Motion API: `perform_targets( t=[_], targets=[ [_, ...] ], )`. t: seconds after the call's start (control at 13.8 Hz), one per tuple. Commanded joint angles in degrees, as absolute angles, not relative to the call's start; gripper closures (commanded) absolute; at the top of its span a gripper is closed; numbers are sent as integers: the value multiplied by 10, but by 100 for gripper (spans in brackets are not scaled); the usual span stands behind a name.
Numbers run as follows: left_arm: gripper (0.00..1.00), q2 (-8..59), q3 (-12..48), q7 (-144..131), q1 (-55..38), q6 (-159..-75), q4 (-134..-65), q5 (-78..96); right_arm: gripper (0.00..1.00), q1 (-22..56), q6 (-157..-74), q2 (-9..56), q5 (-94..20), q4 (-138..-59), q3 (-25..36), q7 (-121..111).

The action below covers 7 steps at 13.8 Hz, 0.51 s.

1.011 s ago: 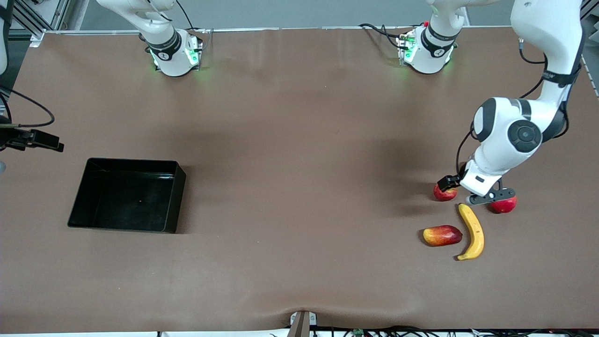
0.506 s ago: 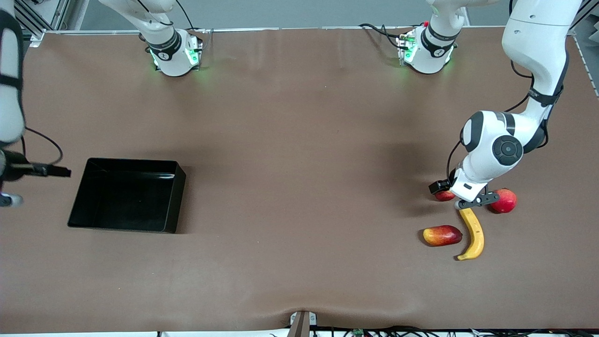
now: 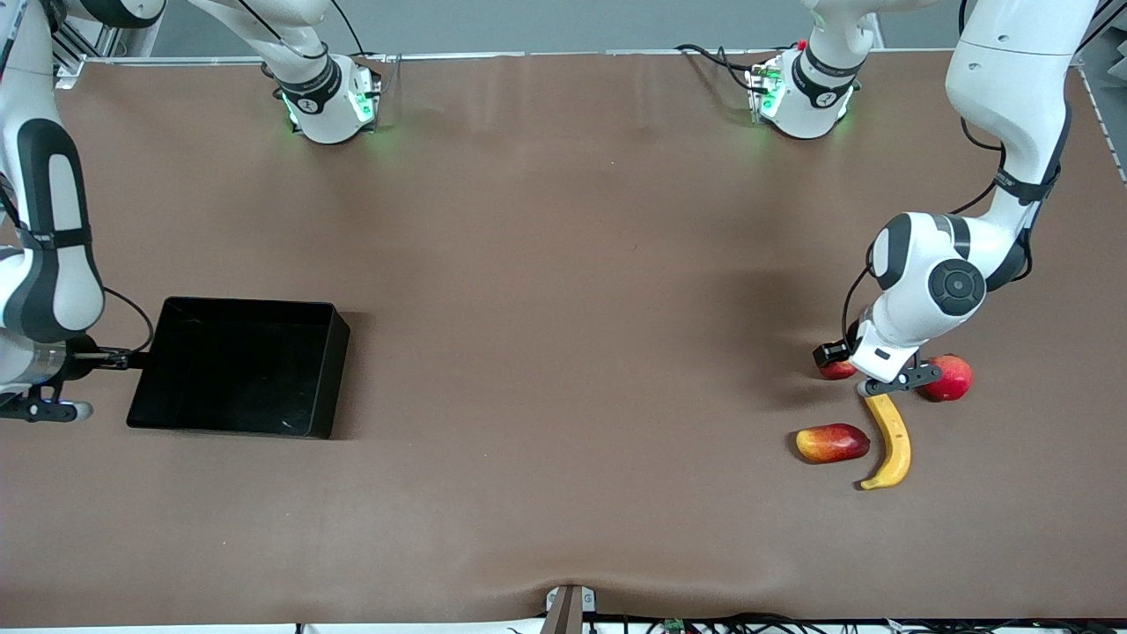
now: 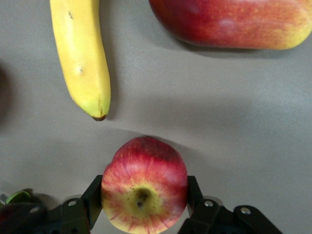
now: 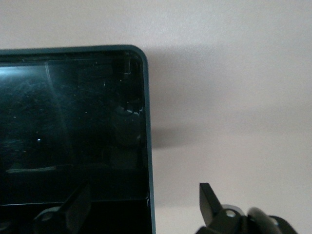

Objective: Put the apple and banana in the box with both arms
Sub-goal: 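Lift the apple with the left gripper while the right gripper drags the tray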

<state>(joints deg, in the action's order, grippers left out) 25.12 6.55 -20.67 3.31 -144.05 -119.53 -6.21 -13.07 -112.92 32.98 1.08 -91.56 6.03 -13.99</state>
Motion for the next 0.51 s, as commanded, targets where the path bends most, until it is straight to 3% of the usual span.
perform_targets(
  t=[0.0, 0.14, 0.36, 0.43],
  targets=[
    [100, 229, 68, -215, 42, -1437, -1194, -67, 42, -156, -1157, 342, 10, -924, 51, -198],
    [100, 187, 72, -211, 53, -1384, -1191, -68, 60, -171, -1186, 356, 10, -926, 50, -237],
    [100, 155, 79, -217, 50, -1350, -1182, -65, 100, -169, -1188, 352, 2, -947, 50, -236],
    [100, 148, 91, -229, 52, -1342, -1178, -61, 100, -169, -1187, 352, -2, -947, 50, -236]
  ],
)
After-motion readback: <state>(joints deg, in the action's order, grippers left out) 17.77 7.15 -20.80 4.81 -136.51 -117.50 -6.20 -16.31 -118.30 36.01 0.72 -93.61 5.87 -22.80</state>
